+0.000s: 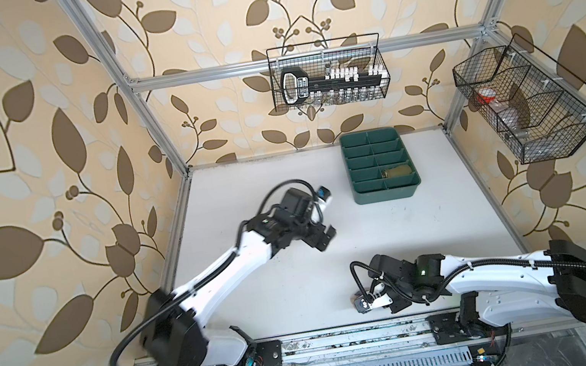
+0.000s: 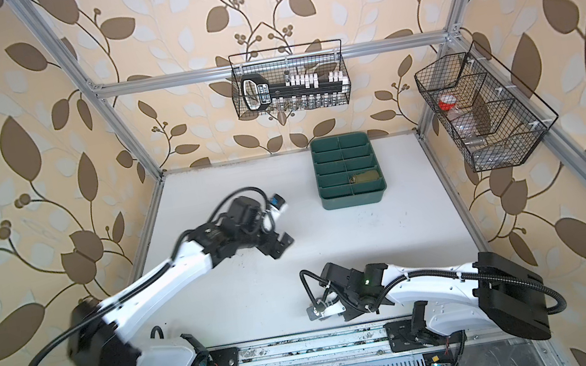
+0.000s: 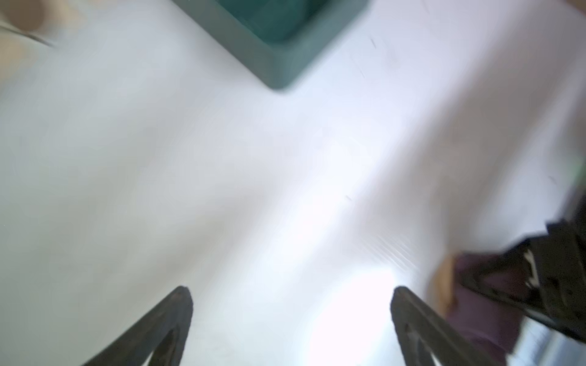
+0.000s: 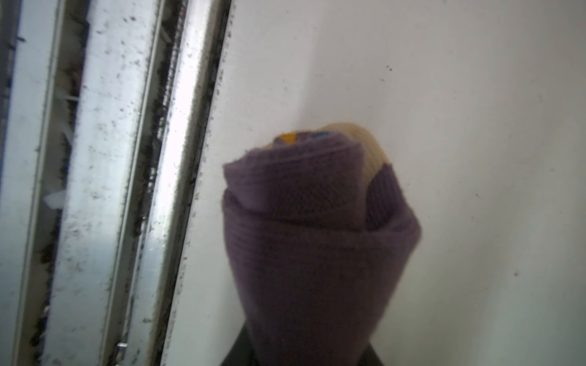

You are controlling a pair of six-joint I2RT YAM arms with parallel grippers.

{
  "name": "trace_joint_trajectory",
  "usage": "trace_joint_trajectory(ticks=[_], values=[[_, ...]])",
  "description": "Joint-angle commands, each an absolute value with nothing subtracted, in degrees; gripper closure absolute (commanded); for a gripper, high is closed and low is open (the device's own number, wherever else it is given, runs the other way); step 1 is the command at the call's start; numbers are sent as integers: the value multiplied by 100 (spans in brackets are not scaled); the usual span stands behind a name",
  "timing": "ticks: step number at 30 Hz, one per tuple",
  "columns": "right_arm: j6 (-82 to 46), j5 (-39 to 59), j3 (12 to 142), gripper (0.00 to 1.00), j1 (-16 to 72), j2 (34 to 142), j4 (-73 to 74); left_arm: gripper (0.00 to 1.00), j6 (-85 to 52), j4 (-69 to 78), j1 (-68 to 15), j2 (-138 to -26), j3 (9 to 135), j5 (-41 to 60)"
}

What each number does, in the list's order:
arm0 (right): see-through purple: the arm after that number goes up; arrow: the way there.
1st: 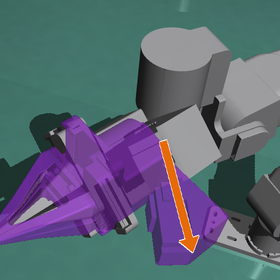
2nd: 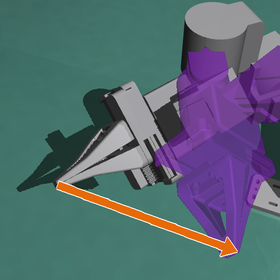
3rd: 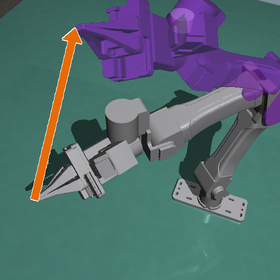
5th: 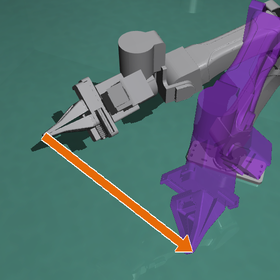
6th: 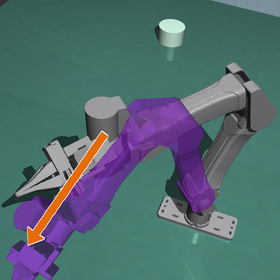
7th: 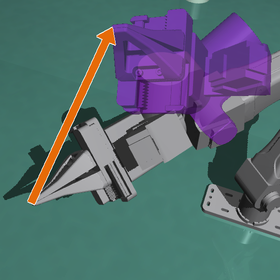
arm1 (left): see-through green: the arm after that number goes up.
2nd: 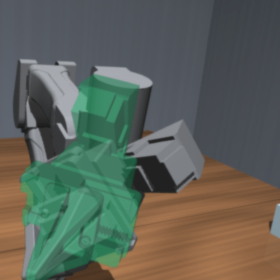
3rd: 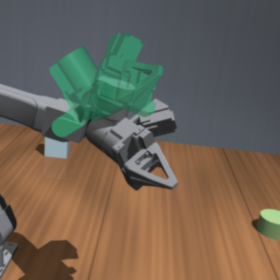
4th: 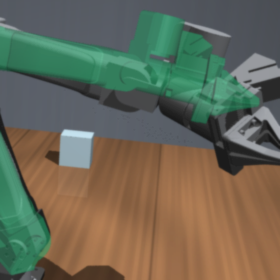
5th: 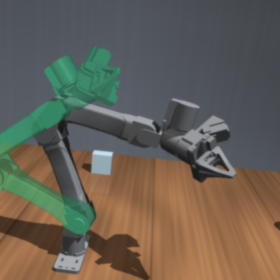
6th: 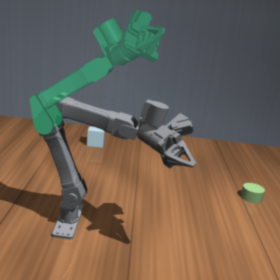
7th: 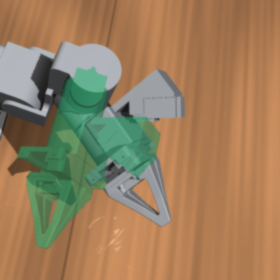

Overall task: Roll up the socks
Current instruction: 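Open and lift the left gripper off the roll while the right gripper holds it, then reach the left gripper across and grasp the roll beside the right gripper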

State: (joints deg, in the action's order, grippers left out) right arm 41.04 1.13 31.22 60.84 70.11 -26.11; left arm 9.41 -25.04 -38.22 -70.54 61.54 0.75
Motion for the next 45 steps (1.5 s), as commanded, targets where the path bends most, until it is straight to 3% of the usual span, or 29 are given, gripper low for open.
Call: trace_joint_trajectory(ticks=[1, 8, 10, 15, 20, 23, 28, 31, 40, 45], values=[[3885, 789, 3360, 98, 5984, 7336, -3192, 1, 1600, -1810, -3835, -5650, 5786, -1008], [3634, 1492, 4227, 98, 5686, 8283, -3906, 5, 3639, -3462, -3855, -4219, 6465, 1809], [3596, 1614, 4457, 98, 5620, 8557, -4058, 6, 3988, -4098, -4026, -4203, 6683, 2087], [3503, 1688, 4932, 98, 5459, 9170, -4348, 8, 4182, -5098, -5851, -4641, 6546, 164], [3383, 1769, 5141, 98, 5303, 9465, -4345, 8, 3663, -4697, -8089, -5326, 5642, -1632], [3399, 1755, 5150, 98, 5229, 9458, -4315, 9, 3112, -4231, -8920, -6007, 5285, -2029], [3410, 1714, 5150, 98, 5159, 9362, -4322, 14, 1828, -3337, -9272, -7158, 5247, -2058], [3409, 1722, 5142, 98, 5137, 9299, -4328, 15, 1385, -2841, -9277, -7722, 5185, -2625], [3407, 1852, 5133, 98, 5135, 9274, -4377, 18, 1078, -2105, -9265, -9369, 5290, -4048], [3422, 1936, 5137, 98, 5141, 9238, -4419, 20, 709, -1953, -8958, -9681, 5271, -3933]])
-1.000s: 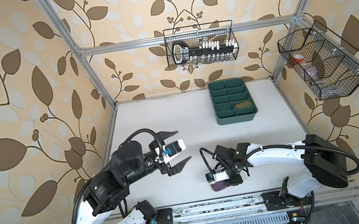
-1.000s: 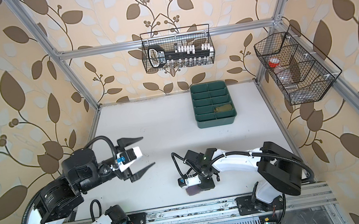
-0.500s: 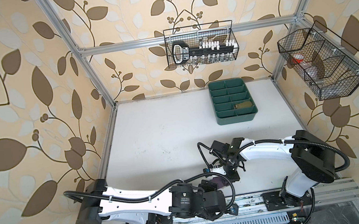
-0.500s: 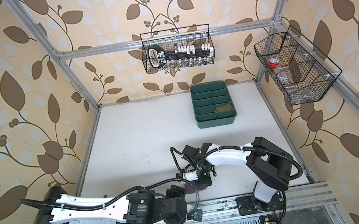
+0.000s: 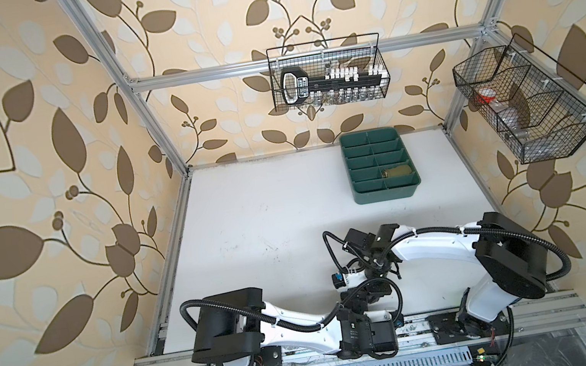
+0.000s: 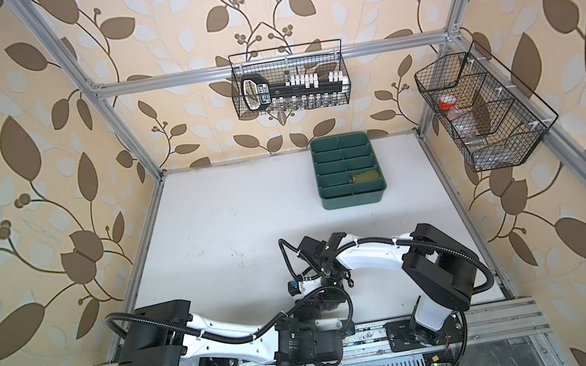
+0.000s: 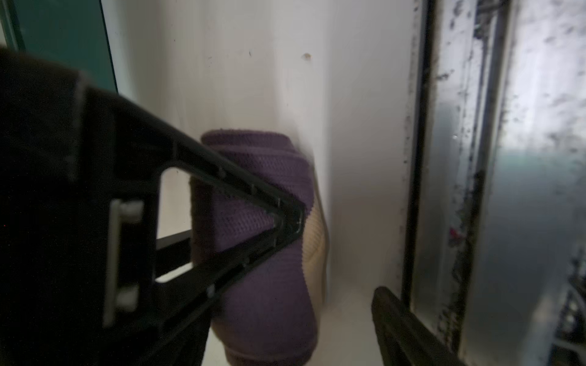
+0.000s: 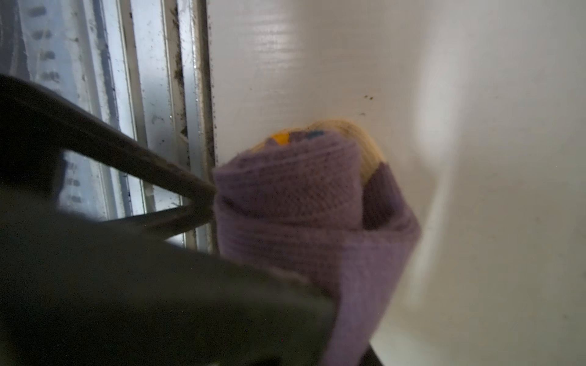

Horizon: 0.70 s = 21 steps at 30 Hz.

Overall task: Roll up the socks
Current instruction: 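Reach the left gripper across and grasp the roll beside the right gripper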

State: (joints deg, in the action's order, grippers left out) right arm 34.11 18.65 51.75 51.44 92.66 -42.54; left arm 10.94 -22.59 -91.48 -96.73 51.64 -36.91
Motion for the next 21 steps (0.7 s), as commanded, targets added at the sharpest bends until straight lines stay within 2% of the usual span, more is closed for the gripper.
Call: trace_joint_trajectory(ticks=[1, 3, 9, 16, 21], values=[[3451, 1955, 5142, 98, 5139, 9233, -4436, 21, 623, -1953, -8846, -9695, 5267, -3858], [3495, 1979, 5149, 98, 5153, 9216, -4453, 22, 543, -1952, -8667, -9730, 5231, -3565], [3531, 2071, 5177, 98, 5143, 9165, -4470, 35, 679, -1867, -8507, -9999, 5154, -3064], [3594, 2288, 5195, 97, 5116, 8987, -4581, 38, 505, -1733, -8484, -10455, 5124, -3210], [3572, 2491, 5177, 97, 5097, 8929, -4571, 53, 472, -1612, -8477, -10580, 5089, -3271]])
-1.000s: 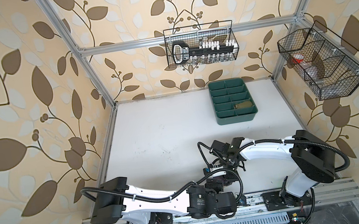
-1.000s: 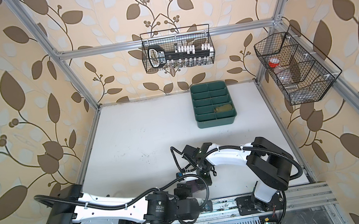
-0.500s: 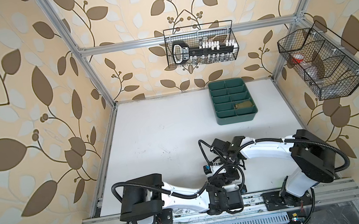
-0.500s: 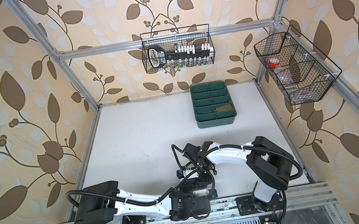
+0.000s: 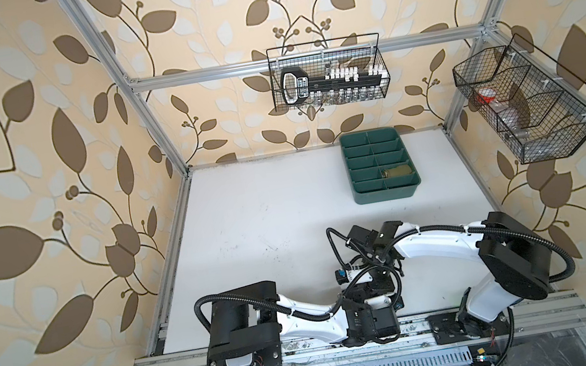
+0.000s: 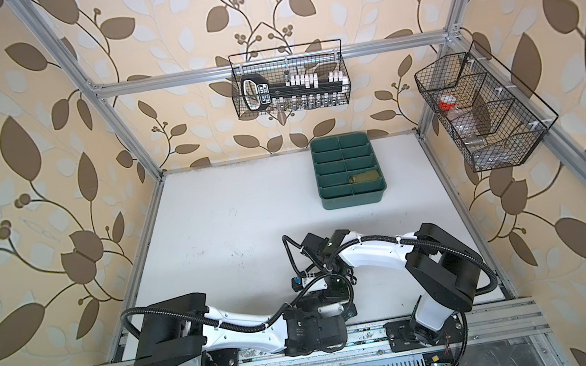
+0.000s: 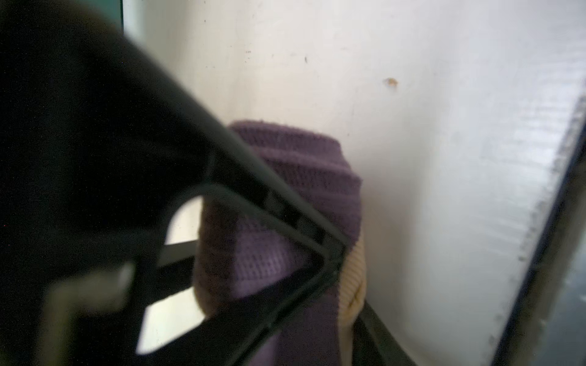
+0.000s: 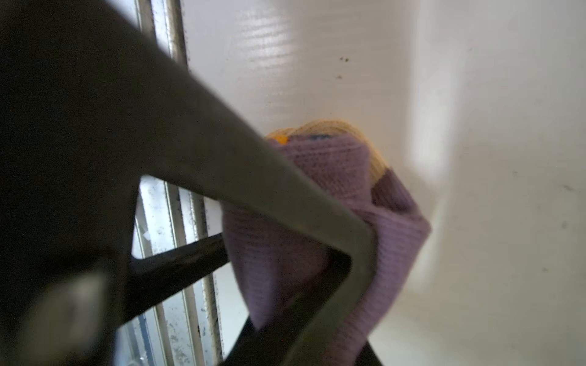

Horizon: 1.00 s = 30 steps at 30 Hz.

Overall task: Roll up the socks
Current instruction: 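Reach the left gripper across and grasp the roll beside the right gripper, then lift the purple roll with the left gripper while the right gripper opens and withdraws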

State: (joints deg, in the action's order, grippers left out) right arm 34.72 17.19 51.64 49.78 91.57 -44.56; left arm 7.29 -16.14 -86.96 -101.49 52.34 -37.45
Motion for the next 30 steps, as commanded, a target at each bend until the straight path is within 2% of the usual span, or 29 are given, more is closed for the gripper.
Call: trace_joint_trajectory(ticks=[1, 3, 6, 7, 8, 12, 13, 18, 23, 27, 30], values=[[3564, 2517, 5177, 97, 5097, 8941, -4581, 59, 474, -1595, -8479, -10594, 5080, -3279], [3551, 2527, 5177, 97, 5100, 8943, -4582, 72, 472, -1588, -8474, -10593, 5059, -3271], [3516, 2471, 5168, 89, 5072, 8930, -4545, 91, 456, -1556, -8470, -10495, 4989, -3290], [3521, 2411, 5161, 80, 5063, 8902, -4539, 98, 449, -1553, -8468, -10441, 4968, -3297], [3522, 2304, 5131, 68, 5053, 8856, -4503, 100, 440, -1557, -8472, -10374, 4950, -3290], [3616, 1886, 4972, 28, 4931, 8458, -4485, 100, 439, -1617, -8464, -10110, 4880, -3105], [3640, 1758, 4920, 0, 4865, 8282, -4503, 100, 439, -1635, -8473, -10033, 4861, -3035], [3733, 1071, 4669, 0, 4392, 7263, -4558, 100, 549, -1673, -8468, -9784, 4781, -2689], [3872, -219, 4132, 0, 3898, 5686, -4045, 100, 718, -1978, -8395, -9559, 4861, -2358], [3826, -875, 3719, 0, 3402, 4417, -3147, 100, 859, -2323, -8000, -9026, 4967, -1512], [3695, -783, 3609, 0, 2750, 3786, -2701, 100, 1076, -2615, -7503, -8358, 5051, -687]])
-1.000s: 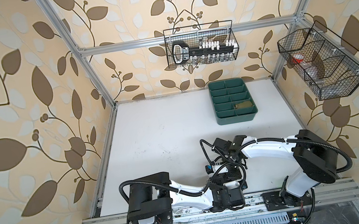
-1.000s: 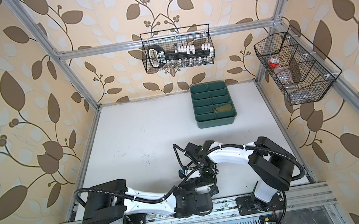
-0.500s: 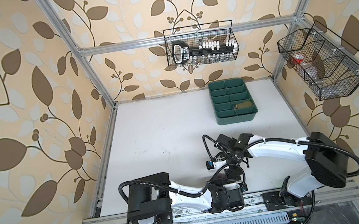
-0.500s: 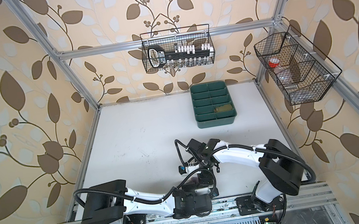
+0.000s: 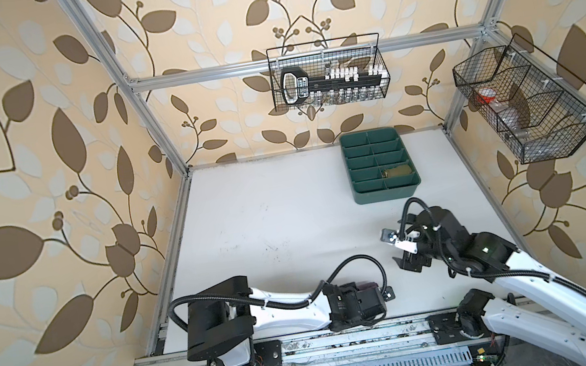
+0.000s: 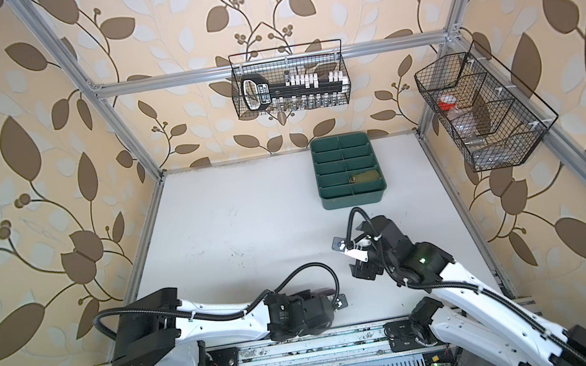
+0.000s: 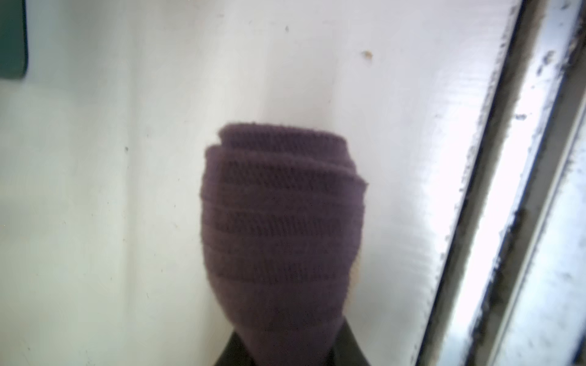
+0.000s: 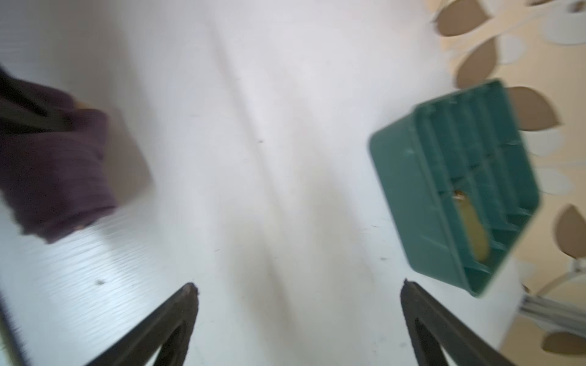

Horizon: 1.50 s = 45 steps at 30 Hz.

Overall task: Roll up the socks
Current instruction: 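Lift the purple roll with the left gripper while the right gripper opens and withdraws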

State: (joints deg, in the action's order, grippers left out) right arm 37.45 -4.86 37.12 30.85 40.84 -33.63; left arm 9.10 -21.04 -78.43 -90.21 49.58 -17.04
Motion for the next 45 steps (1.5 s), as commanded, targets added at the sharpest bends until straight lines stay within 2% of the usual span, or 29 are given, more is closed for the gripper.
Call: trace_joint_trajectory(ticks=[1, 3, 6, 11, 14, 15, 17, 21, 26, 29, 38, 45], values=[[3644, -608, 3601, 0, 2492, 3677, -2620, 100, 1168, -2706, -7304, -8065, 5083, -439], [3687, -185, 3620, 0, 2059, 3613, -2608, 100, 1347, -2934, -6979, -7668, 5206, -136], [3737, -181, 3615, 0, 1970, 3793, -2472, 100, 1668, -3413, -6512, -7286, 5512, 327], [3857, -105, 4016, 1, 1964, 4957, -2539, 100, 2339, -4091, -5558, -6724, 6053, 1293], [3692, 105, 4613, 8, 1904, 5873, -2783, 100, 2478, -4069, -5017, -6432, 6178, 1660], [3675, 248, 4840, 14, 1876, 6188, -2873, 100, 2428, -3979, -4888, -6344, 6150, 1727], [3767, 489, 5213, 20, 1882, 6705, -3001, 100, 2267, -3758, -4699, -6160, 6017, 1949], [4144, 357, 5770, 24, 1925, 7561, -2981, 100, 1811, -3185, -4516, -5772, 5513, 2188], [5125, 63, 6390, 28, 1956, 8527, -3064, 100, 1637, -3120, -4422, -5483, 5300, 2026], [5424, 62, 6813, 38, 1936, 9100, -3151, 100, 1548, -3115, -4369, -5361, 5300, 1872], [5661, 96, 8122, 45, 1987, 10472, -3600, 100, 1358, -2949, -4330, -5093, 5076, 1534], [5757, 97, 8635, 58, 1986, 11084, -3794, 100, 1362, -2840, -4255, -5150, 5023, 1553]])
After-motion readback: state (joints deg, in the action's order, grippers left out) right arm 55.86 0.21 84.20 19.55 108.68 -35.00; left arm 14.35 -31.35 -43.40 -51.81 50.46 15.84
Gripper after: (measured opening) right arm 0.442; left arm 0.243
